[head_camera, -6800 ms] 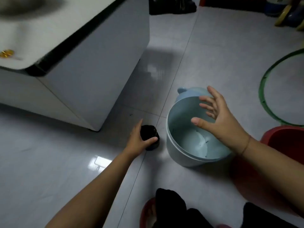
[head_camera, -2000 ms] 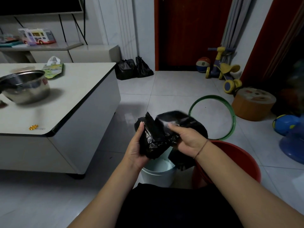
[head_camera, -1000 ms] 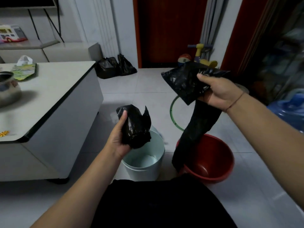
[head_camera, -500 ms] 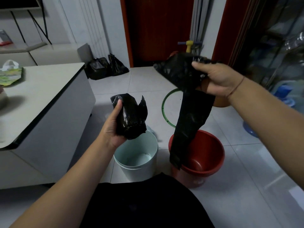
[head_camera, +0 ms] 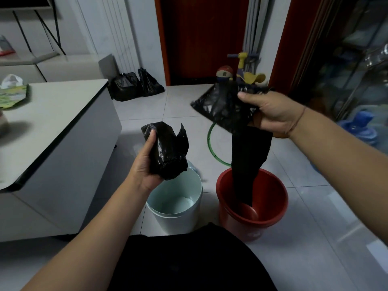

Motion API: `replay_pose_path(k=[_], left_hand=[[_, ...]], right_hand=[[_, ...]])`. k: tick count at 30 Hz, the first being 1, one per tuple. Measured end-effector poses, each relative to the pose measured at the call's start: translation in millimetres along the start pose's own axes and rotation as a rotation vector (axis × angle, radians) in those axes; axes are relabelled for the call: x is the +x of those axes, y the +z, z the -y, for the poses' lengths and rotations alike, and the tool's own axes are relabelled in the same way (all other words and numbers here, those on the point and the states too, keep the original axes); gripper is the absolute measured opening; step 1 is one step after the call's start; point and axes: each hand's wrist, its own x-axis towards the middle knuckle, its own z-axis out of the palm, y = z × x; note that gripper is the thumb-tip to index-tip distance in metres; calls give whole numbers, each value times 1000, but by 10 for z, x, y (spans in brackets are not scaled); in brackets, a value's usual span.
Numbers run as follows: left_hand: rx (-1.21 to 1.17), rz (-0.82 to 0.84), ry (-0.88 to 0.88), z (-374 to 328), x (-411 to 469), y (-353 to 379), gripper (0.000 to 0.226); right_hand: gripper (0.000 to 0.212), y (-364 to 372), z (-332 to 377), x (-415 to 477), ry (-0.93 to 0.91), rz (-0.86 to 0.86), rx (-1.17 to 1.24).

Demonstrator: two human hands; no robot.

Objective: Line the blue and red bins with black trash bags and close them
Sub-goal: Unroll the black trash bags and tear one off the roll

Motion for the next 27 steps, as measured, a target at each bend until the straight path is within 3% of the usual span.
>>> replay_pose_path(k=[7,18,23,27], left_hand=[[43,-1,23,-25,-54,-10,67],[43,17,22,-72,-33,-192,45],[50,57,20,-89,-23,-226,55],[50,77,7,-89,-10,-232,59]], right_hand=[[23,-37,-1050,-103,168,-70,55],[28,52,-2824,-503,345,-131,52],[40,-4,-3214,-618,460,-163,51],[25,-99,-3254,-670,530,-153,73]])
